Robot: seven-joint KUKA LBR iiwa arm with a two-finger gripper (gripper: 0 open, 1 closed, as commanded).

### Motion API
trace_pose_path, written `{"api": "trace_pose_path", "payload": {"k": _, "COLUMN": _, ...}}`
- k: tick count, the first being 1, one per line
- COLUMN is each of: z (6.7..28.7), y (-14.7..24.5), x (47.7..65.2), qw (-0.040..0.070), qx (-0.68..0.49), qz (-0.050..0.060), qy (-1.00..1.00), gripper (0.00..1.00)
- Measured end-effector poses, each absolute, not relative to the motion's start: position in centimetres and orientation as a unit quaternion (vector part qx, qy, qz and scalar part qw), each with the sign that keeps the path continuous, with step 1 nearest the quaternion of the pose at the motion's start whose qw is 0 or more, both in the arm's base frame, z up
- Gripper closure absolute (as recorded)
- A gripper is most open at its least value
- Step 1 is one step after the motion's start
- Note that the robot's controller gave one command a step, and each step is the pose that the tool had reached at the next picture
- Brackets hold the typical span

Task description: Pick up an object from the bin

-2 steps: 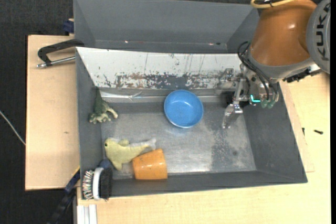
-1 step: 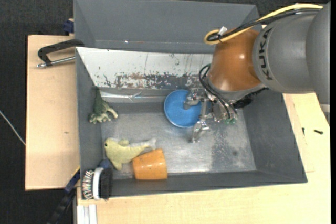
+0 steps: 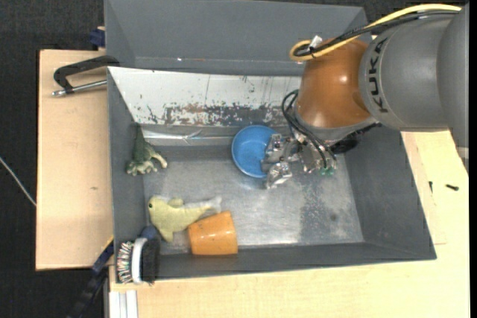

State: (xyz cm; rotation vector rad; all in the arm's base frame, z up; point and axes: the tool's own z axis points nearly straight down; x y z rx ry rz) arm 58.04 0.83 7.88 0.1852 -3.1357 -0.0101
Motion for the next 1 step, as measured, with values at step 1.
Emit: {"api": "trace_pose_path", "payload": {"k": 1, "z": 22.02, "y": 1.73, "x": 58.18, "qw": -0.007, "qx": 0.073, "qz": 0.000, "qy": -0.997, "gripper": 1.00}}
